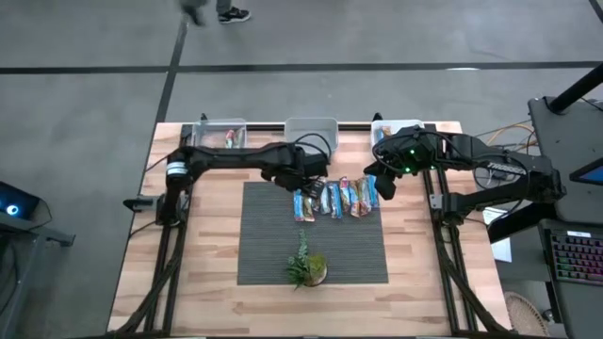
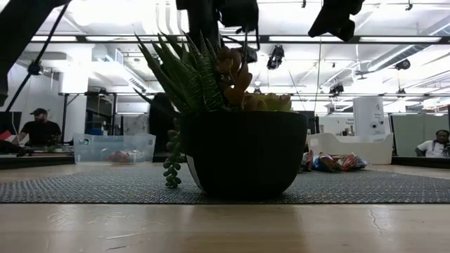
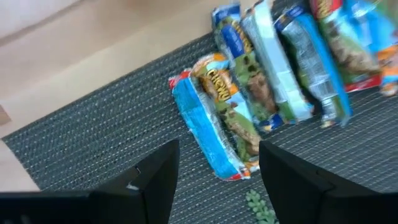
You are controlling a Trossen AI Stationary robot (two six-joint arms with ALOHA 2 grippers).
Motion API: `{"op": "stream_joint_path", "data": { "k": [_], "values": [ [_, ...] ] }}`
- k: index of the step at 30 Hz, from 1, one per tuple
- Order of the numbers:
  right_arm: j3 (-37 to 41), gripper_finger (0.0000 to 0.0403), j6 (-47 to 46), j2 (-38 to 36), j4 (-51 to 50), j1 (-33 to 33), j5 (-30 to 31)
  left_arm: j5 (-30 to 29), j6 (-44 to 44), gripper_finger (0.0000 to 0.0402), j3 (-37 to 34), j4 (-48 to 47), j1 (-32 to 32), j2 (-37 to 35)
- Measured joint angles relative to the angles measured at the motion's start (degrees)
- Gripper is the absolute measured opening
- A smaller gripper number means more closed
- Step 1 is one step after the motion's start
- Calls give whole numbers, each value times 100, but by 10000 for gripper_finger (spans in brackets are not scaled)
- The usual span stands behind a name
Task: Pick and place Granola Bars by type
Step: Put the red granola bar into the transparent bin
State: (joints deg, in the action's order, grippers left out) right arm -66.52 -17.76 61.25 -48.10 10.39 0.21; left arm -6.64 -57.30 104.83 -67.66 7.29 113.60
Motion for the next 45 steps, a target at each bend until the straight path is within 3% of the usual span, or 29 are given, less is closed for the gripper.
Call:
{"op": "stream_joint_path", "data": {
  "k": [12,28,45],
  "values": [
    [0,9,0,0,-9,2,0,158,-244,202,-104,134,-24,230],
    [0,9,-22,0,-9,0,-2,693,-556,202,-1154,970,-76,247],
    [0,9,-22,0,-9,1,-2,352,-732,202,-1241,1309,-70,243]
  ]
}}
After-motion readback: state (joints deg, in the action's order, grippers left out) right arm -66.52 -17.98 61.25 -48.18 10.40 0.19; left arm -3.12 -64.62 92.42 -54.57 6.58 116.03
